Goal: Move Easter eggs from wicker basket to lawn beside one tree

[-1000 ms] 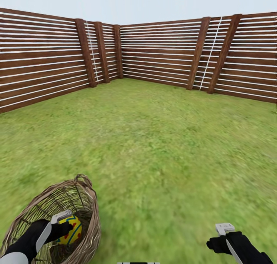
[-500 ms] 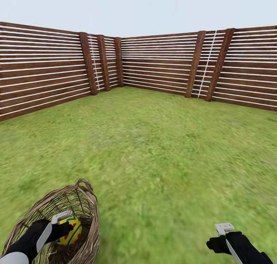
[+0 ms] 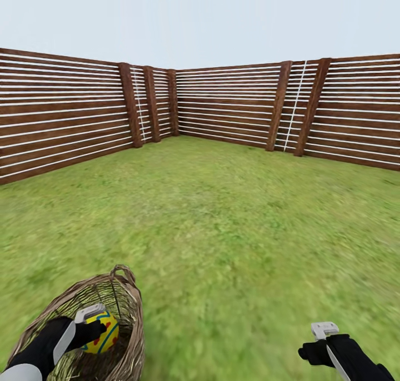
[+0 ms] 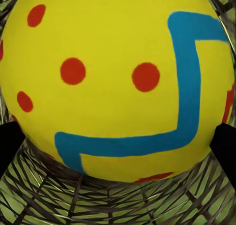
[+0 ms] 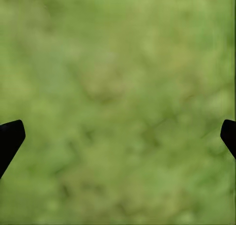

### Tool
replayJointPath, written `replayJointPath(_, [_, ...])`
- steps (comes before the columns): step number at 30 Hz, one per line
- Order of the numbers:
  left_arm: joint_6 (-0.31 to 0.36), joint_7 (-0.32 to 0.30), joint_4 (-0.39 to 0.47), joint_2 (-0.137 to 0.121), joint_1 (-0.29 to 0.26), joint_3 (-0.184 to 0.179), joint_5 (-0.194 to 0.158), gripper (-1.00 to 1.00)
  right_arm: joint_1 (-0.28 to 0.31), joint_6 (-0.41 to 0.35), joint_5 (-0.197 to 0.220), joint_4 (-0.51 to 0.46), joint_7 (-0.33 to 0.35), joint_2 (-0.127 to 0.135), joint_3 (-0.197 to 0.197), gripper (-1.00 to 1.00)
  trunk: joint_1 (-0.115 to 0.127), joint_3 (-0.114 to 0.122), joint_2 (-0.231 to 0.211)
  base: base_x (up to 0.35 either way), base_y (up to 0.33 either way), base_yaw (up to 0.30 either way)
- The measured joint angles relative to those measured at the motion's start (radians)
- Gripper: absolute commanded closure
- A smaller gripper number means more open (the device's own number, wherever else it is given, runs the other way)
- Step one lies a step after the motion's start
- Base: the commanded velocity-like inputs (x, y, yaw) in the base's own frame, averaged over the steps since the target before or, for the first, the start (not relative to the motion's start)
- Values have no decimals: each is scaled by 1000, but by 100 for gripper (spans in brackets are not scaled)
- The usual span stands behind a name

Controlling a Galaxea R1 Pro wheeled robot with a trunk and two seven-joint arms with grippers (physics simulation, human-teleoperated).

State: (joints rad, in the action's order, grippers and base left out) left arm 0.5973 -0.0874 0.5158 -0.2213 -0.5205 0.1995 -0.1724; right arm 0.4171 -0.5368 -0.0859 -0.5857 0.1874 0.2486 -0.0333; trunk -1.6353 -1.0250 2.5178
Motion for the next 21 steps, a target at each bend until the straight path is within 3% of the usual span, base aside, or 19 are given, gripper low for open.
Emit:
replayJointPath(3, [-7, 1, -1, 2, 0, 0, -1, 100, 0, 0, 0, 0, 0, 0, 0, -100, 0, 0, 0, -113, 0, 0])
replayJointPath(15, [-7, 3, -2, 21, 0, 0, 0, 100, 0, 0, 0, 0, 0, 0, 1, -100, -1, 0, 0, -323, 0, 0])
replayJointPath(21, [-8, 2, -2, 21, 0, 0, -4, 100, 0, 0, 0, 0, 0, -1, 1, -100, 1, 11, -1, -28, 0, 0])
